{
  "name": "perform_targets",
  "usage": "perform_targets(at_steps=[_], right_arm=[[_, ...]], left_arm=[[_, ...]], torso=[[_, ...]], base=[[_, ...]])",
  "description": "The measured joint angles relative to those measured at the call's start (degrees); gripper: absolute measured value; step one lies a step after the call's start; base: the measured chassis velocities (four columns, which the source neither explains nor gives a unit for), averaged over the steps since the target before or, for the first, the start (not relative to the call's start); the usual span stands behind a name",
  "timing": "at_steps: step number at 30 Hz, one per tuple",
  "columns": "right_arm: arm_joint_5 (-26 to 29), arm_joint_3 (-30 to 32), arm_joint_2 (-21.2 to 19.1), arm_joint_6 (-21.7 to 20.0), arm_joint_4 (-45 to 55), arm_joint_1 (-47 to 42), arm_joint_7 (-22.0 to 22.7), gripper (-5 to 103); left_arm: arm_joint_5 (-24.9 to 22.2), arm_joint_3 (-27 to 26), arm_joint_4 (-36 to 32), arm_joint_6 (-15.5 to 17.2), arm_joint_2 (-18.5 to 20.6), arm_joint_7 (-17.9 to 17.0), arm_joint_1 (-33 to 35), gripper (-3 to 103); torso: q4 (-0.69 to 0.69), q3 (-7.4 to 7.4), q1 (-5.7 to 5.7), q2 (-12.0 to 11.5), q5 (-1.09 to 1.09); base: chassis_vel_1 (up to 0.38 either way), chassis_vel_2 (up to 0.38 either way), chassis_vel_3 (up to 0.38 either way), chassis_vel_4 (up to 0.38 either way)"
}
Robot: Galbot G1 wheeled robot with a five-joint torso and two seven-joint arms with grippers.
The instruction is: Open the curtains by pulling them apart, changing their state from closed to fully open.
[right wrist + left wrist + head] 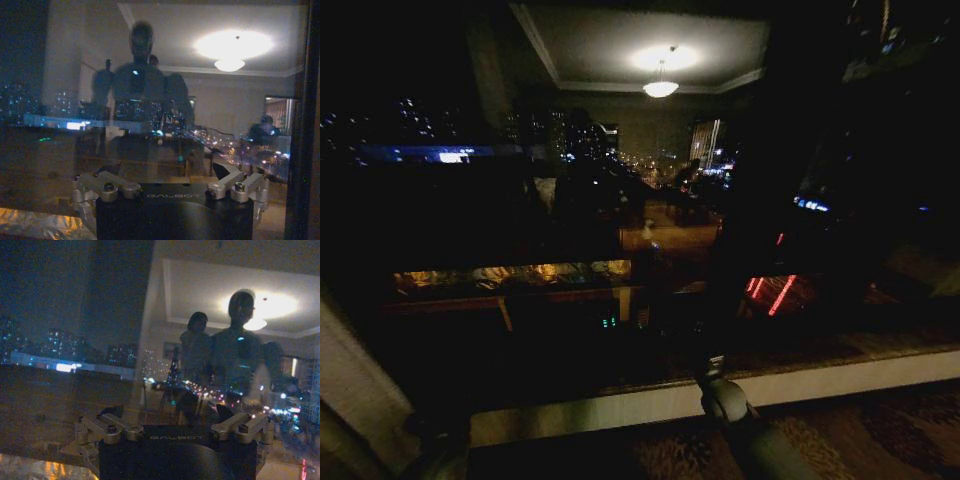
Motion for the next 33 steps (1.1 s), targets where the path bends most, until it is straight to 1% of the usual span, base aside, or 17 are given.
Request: perform_targets(at_steps=[22, 27, 33], right_arm=[[0.00, 0.00, 0.00, 0.00, 0.00, 0.00, 0.00, 100], [0.00, 0.00, 0.00, 0.00, 0.00, 0.00, 0.00, 100], [0.00, 0.00, 0.00, 0.00, 0.00, 0.00, 0.00, 100]], left_arm=[[0.03, -0.22, 0.23, -0.20, 0.15, 0.12, 0.03, 100], [0.01, -0.24, 0.25, -0.21, 0.16, 0.12, 0.02, 100], [-0.01, -0.25, 0.25, -0.21, 0.16, 0.14, 0.02, 100]], torso=[[0.01, 0.00, 0.00, 0.00, -0.01], [0.01, 0.00, 0.00, 0.00, -0.01], [0.01, 0.00, 0.00, 0.00, 0.00]], base=[[-0.008, -0.006, 0.008, 0.006], [-0.107, -0.102, 0.103, 0.103], [-0.194, -0.205, 0.188, 0.215]])
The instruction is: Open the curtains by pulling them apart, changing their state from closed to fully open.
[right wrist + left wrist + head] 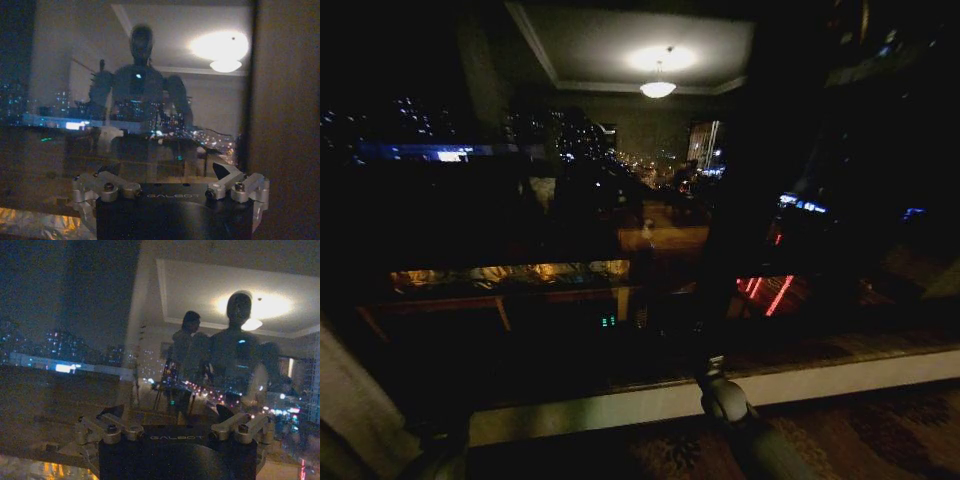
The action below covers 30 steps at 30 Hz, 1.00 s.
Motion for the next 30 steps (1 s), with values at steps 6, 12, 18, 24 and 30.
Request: perform_targets(at_steps=[6, 12, 18, 24, 30], right_arm=[[0.00, 0.00, 0.00, 0.00, 0.00, 0.00, 0.00, 100], [0.00, 0.00, 0.00, 0.00, 0.00, 0.00, 0.00, 100], [0.00, 0.00, -0.01, 0.00, 0.00, 0.00, 0.00, 100], [0.00, 0.00, -0.01, 0.00, 0.00, 0.00, 0.00, 100], [0.00, 0.00, -0.01, 0.00, 0.00, 0.00, 0.00, 100]], left_arm=[[-0.02, 0.00, 0.00, 0.00, 0.00, 0.00, 0.00, 100], [-0.03, -0.01, 0.01, 0.00, 0.00, 0.00, 0.00, 100], [-0.03, -0.01, 0.01, 0.00, 0.00, 0.00, 0.00, 100], [-0.03, -0.01, 0.01, 0.01, 0.01, -0.01, 0.00, 100], [-0.04, -0.01, 0.01, 0.02, 0.01, -0.02, 0.00, 100]], torso=[[-0.01, 0.00, 0.00, 0.00, 0.00], [-0.01, 0.00, 0.00, 0.00, 0.00], [-0.01, 0.00, 0.00, 0.00, -0.01], [-0.01, 0.00, 0.00, 0.00, 0.01], [-0.01, 0.00, 0.00, 0.00, 0.00]], base=[[-0.279, -0.279, 0.263, 0.289], [-0.344, -0.334, 0.347, 0.344], [-0.372, -0.348, 0.367, 0.360], [-0.350, -0.353, 0.345, 0.350], [-0.350, -0.355, 0.342, 0.366]])
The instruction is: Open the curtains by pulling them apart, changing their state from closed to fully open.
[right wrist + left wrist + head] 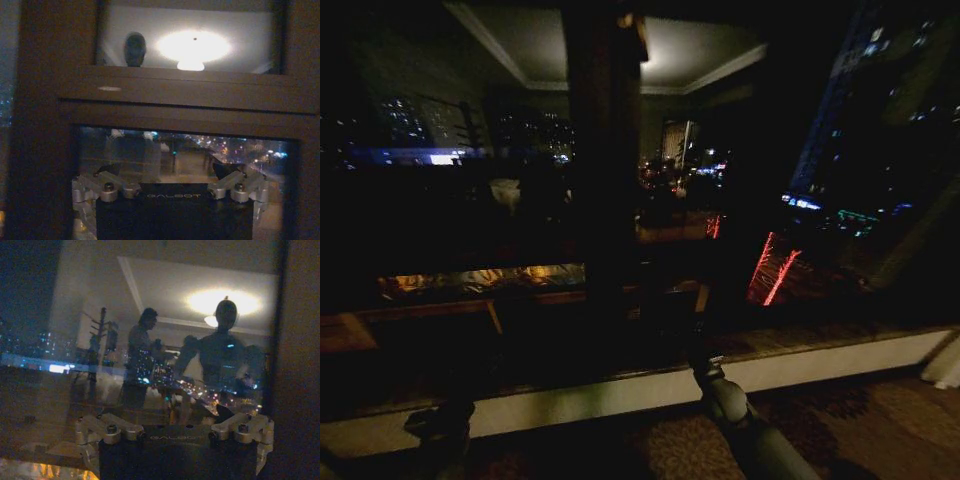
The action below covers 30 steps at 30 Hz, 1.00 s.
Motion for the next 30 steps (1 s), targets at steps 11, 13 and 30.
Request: perform_targets(at_steps=[11, 13, 30], right_arm=[[0.00, 0.00, 0.00, 0.00, 0.00, 0.00, 0.00, 100], [0.00, 0.00, 0.00, 0.00, 0.00, 0.00, 0.00, 100], [0.00, 0.00, -0.01, 0.00, 0.00, 0.00, 0.00, 100]], left_arm=[[0.00, 0.00, 0.00, 0.00, 0.00, 0.00, 0.00, 100], [0.00, 0.00, 0.00, 0.00, 0.00, 0.00, 0.00, 100], [0.00, 0.00, 0.00, 0.00, 0.00, 0.00, 0.00, 100]], torso=[[0.00, 0.00, 0.00, 0.00, -0.01], [0.00, 0.00, 0.00, 0.00, 0.00], [0.00, 0.00, 0.00, 0.00, -0.01]], base=[[-0.359, -0.354, 0.352, 0.339], [-0.333, -0.335, 0.357, 0.345], [-0.338, -0.356, 0.340, 0.359]])
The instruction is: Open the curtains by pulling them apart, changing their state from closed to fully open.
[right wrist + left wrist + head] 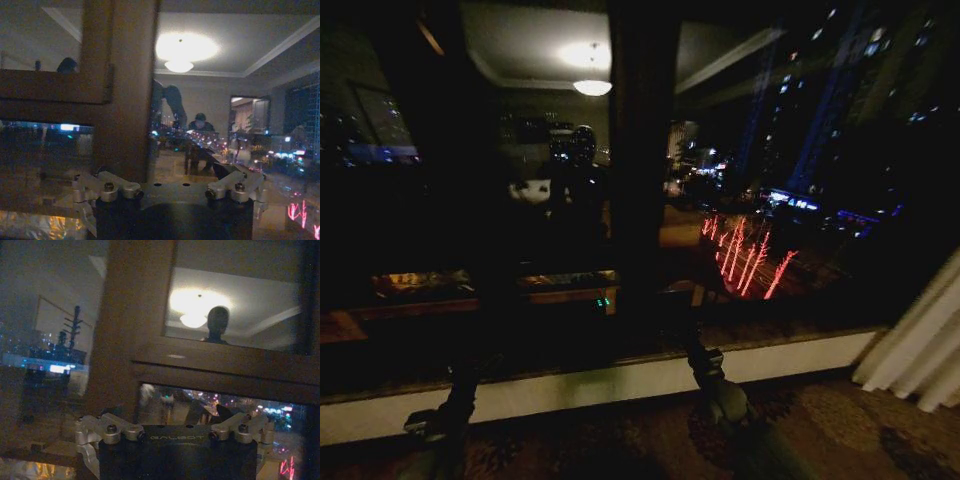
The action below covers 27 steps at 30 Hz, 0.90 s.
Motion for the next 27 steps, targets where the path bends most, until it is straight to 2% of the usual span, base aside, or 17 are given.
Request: perform_targets(at_steps=[8, 13, 21, 27], right_arm=[[0.00, 0.01, -0.02, 0.00, -0.01, 0.00, 0.01, 100], [0.00, -0.01, 0.02, 0.00, 0.00, 0.00, 0.00, 100], [0.00, -0.01, 0.01, 0.00, 0.00, 0.00, -0.01, 100], [0.00, 0.00, 0.01, 0.00, 0.00, 0.00, 0.00, 100]], left_arm=[[0.00, 0.01, -0.01, 0.00, -0.01, 0.02, 0.00, 100], [0.00, -0.02, 0.01, -0.01, 0.00, -0.02, 0.00, 100], [0.00, -0.03, 0.00, -0.01, 0.00, -0.03, 0.00, 100], [0.00, -0.01, 0.00, -0.01, 0.00, -0.02, 0.00, 100]], torso=[[-0.01, 0.00, 0.00, 0.00, 0.04], [0.03, 0.00, 0.00, 0.00, -0.07], [0.01, 0.00, 0.00, 0.00, 0.04], [0.01, 0.00, 0.01, 0.00, 0.01]], base=[[-0.150, -0.142, 0.154, 0.128], [0.009, 0.014, -0.008, -0.011], [0.026, 0.021, -0.023, -0.025], [-0.006, -0.030, 0.005, 0.023]])
